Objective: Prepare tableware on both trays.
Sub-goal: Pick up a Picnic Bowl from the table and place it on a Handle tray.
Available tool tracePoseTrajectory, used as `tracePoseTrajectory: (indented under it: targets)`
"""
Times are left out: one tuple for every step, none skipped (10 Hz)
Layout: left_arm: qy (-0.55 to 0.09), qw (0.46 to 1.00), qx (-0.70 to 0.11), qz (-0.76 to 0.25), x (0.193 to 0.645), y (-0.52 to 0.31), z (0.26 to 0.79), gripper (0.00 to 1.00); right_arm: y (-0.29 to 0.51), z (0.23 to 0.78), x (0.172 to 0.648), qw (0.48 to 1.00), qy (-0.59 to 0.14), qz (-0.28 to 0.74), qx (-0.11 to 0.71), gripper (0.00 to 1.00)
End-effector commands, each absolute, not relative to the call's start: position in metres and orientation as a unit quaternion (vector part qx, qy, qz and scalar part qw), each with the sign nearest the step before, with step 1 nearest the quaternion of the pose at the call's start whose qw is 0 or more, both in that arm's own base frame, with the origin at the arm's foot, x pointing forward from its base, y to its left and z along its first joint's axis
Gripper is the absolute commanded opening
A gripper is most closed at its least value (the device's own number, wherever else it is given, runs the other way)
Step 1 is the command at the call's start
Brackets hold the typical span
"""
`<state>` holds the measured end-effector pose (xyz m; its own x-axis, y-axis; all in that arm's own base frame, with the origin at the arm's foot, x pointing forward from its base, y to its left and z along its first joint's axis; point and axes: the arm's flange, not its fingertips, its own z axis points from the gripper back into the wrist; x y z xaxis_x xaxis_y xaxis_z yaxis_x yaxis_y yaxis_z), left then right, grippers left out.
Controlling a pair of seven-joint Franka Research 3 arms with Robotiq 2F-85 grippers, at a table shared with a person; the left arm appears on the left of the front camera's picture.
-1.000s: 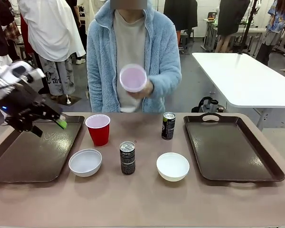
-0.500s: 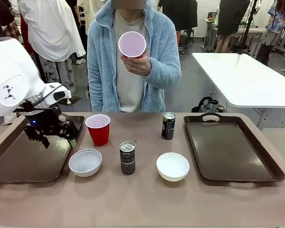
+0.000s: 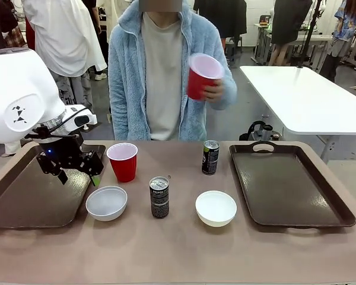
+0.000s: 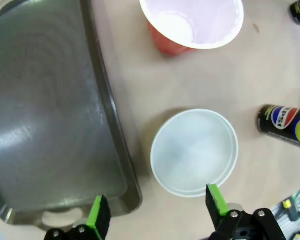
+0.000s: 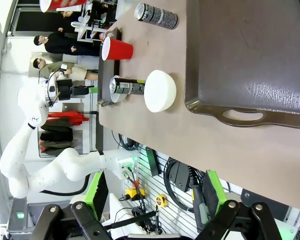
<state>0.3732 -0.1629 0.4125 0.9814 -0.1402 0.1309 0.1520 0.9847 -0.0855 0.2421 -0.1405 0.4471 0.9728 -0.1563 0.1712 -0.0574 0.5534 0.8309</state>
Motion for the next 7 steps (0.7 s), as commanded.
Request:
tracePoseTrajectory:
  targets:
    - [-0.062,0.994,-0.047,-0.075,0.373,-0.165,0.412,1.00,-0.140,0.448,0.245,0.871,-0.115,-0.035,0.477,1.00]
    - [-0.041,0.991,-0.065,-0.111,0.391,-0.170,0.401,1.00,-0.140,0.448,0.245,0.871,-0.115,-0.035,0.477,1.00]
    - [-0.051,0.988,-0.065,-0.127,0.405,-0.172,0.392,1.00,-0.140,0.448,0.245,0.871,-0.115,-0.035,0.477,1.00]
    - [-0.064,0.986,-0.055,-0.146,0.419,-0.179,0.391,1.00,-0.140,0.448,0.245,0.871,-0.115,-0.035,0.477,1.00]
    - [-0.066,0.984,-0.050,-0.156,0.425,-0.180,0.383,1.00,-0.140,0.448,0.245,0.871,-0.115,-0.035,0.477,1.00]
    - [-0.060,0.983,-0.044,-0.168,0.434,-0.184,0.377,1.00,-0.140,0.448,0.245,0.871,-0.115,-0.035,0.477,1.00]
    - [-0.055,0.983,-0.038,-0.171,0.438,-0.185,0.368,1.00,-0.140,0.448,0.245,0.871,-0.115,-0.035,0.477,1.00]
